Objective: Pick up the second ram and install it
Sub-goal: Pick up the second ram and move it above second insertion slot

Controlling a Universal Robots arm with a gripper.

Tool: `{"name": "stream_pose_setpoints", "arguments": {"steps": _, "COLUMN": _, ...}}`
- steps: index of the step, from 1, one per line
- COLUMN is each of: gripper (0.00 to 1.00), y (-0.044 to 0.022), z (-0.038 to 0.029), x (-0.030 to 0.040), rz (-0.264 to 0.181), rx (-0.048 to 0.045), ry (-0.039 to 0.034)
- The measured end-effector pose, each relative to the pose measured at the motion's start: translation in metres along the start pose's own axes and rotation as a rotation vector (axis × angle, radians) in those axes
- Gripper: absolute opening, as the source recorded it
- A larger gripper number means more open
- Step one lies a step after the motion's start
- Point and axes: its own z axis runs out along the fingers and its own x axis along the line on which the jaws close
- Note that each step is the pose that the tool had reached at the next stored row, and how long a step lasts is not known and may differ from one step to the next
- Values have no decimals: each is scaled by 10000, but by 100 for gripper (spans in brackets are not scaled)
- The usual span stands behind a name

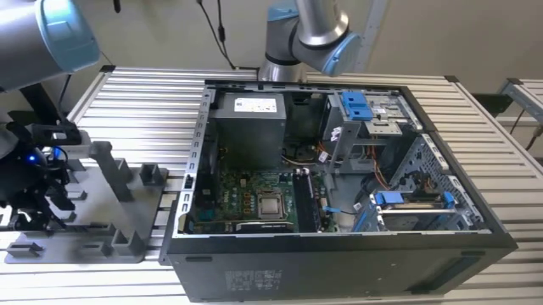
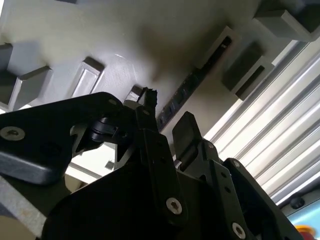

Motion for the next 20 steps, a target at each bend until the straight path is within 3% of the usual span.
{"name": "stream_pose_setpoints", "arguments": {"steps": 4, "gripper": 42, "y": 2, "z": 69, "x": 68, "rz": -8, "rx": 0, "ry": 0}}
{"name": "stream_pose_setpoints", "arguments": {"steps": 8, "gripper": 42, "y": 3, "z": 141, "x": 83, "rz": -110, "rx": 10, "ry": -2}}
{"name": "stream_pose_setpoints", "arguments": {"steps": 12, "gripper": 42, "y": 3, "z": 172, "x": 86, "rz": -158, "rx": 124, "ry": -11}}
{"name": "stream_pose_setpoints", "arguments": {"steps": 20, "gripper": 42, "y": 29, "z": 186, "x": 85, "rz": -256, "rx": 129, "ry": -13}}
